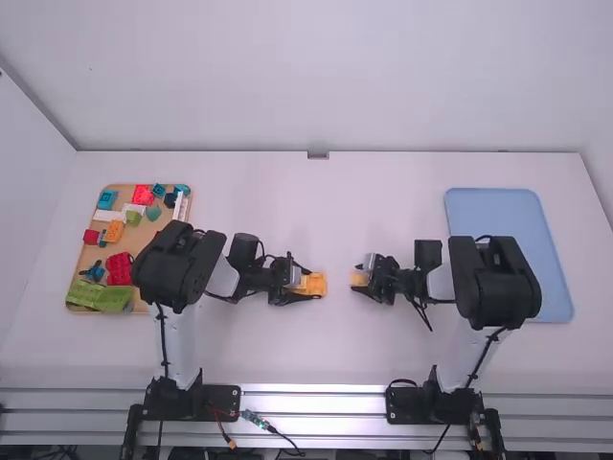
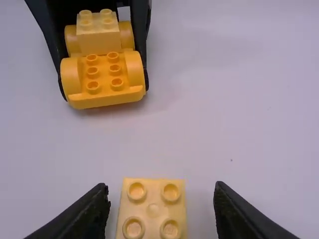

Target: Assemble lego blocks to make yellow taxi

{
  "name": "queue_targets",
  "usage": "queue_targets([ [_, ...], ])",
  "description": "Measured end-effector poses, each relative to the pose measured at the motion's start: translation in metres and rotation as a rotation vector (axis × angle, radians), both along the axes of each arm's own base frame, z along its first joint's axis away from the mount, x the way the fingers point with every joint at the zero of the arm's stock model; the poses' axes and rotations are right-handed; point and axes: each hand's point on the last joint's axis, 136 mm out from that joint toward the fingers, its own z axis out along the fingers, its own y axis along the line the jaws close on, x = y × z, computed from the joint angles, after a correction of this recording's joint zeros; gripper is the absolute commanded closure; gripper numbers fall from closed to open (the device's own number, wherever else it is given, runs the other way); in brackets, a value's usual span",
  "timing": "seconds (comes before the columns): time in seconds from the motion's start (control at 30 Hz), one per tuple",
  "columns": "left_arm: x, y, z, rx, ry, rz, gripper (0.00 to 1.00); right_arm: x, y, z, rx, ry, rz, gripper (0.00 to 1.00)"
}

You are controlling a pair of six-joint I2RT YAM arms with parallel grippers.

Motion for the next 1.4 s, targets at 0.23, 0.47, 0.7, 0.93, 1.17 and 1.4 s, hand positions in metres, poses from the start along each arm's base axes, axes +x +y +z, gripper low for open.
queue_targets([
  [0.23,0.000,0.000,0.000,0.001,0.006,0.002,0.50,-0.008,-0.002,-0.007,-0.014,0.095,-0.015,0.50],
  [0.47,0.002,-0.002,-0.001,0.008,0.069,-0.012,0.50,-0.002,-0.002,-0.005,-0.023,0.089,0.000,0.60],
  [0.7,0.006,-0.003,-0.001,0.018,0.089,-0.021,0.52,-0.002,-0.002,-0.005,-0.026,0.074,0.008,0.73],
  [0.93,0.007,-0.004,-0.001,0.025,0.077,-0.031,0.55,-0.002,-0.002,-0.005,-0.028,0.065,0.012,0.82],
  [1.17,0.004,-0.003,-0.002,0.028,0.036,-0.045,0.59,-0.002,-0.002,-0.005,-0.026,0.072,0.010,0.85],
  [1.4,0.005,-0.003,-0.002,0.026,0.027,-0.038,0.59,-0.001,0.013,-0.001,-0.024,0.069,0.049,0.89],
])
